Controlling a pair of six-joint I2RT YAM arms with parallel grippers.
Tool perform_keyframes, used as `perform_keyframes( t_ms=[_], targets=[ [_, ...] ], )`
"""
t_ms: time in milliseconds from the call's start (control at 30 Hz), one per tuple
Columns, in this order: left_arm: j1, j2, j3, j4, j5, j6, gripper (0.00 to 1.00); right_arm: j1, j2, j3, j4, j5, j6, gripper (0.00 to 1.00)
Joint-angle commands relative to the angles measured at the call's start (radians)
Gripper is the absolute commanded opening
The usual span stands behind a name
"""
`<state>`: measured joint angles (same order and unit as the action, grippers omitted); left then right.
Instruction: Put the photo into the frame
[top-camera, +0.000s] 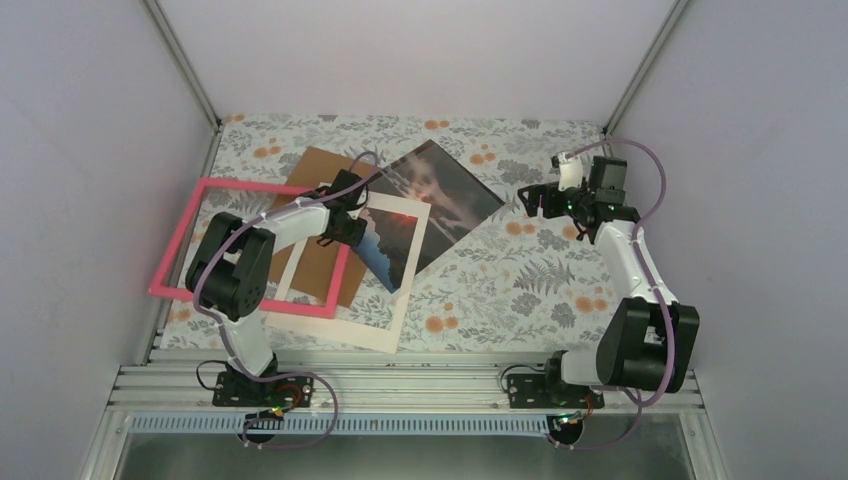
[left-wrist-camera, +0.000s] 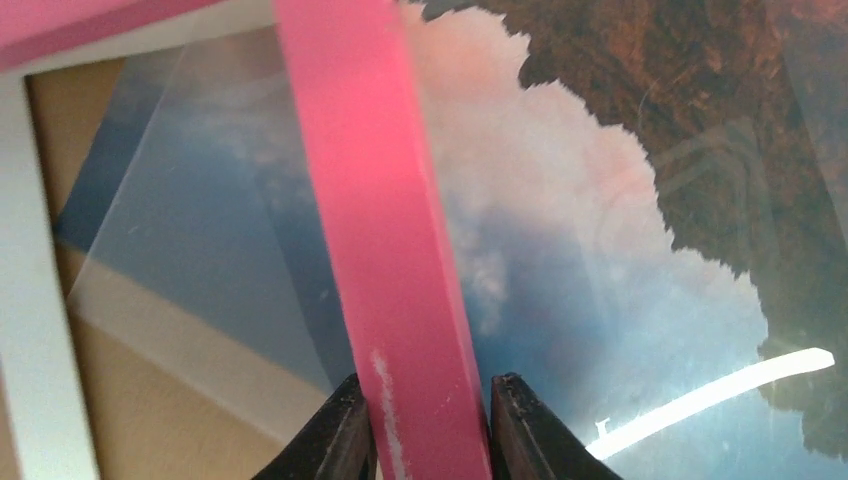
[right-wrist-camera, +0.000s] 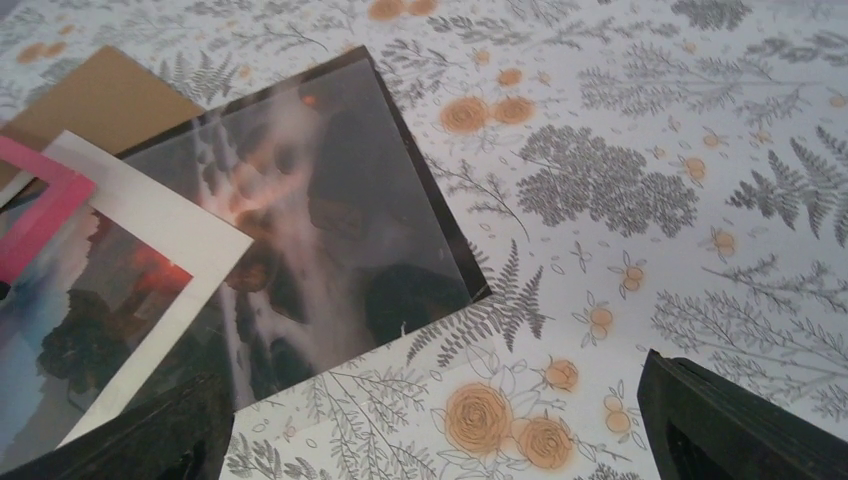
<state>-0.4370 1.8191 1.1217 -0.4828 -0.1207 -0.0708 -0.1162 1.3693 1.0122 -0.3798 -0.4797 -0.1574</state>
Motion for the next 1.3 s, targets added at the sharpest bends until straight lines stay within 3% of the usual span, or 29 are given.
perform_keyframes(
  t_ms=[0, 233, 400, 700, 867, 1133, 1267],
  targets=[
    [-0.006, -0.093, 0.042, -0.067, -0.036, 0.028, 0.24, 0.012, -0.065, -0.045, 0.113, -0.097, -0.033, 1.0],
    [-0.015, -0.256, 0.129, -0.183, -0.038, 0.092, 0.03, 0.016, -0.133, -0.098, 0.222, -0.202, -0.074, 1.0],
    [-0.02, -0.364, 0.239, -0.251, 0.049, 0.199, 0.02, 0.027, -0.149, -0.106, 0.28, -0.197, -0.088, 1.0],
    [-0.035, -0.46, 0.509, -0.374, 0.414, 0.401, 0.02, 0.073, -0.215, -0.068, 0.447, -0.208, -0.167, 1.0],
    [-0.037, -0.476, 0.63, -0.464, 0.719, 0.489, 0.02, 0.14, -0.228, -0.007, 0.505, -0.201, -0.27, 1.0],
    [-0.047, -0.486, 0.71, -0.575, 1.118, 0.563, 0.02, 0.297, -0.258, 0.03, 0.606, -0.145, -0.656, 0.97],
    [-0.051, -0.439, 0.795, -0.689, 1.289, 0.62, 0.02, 0.34, -0.238, 0.078, 0.639, -0.116, -0.75, 0.97]
  ],
)
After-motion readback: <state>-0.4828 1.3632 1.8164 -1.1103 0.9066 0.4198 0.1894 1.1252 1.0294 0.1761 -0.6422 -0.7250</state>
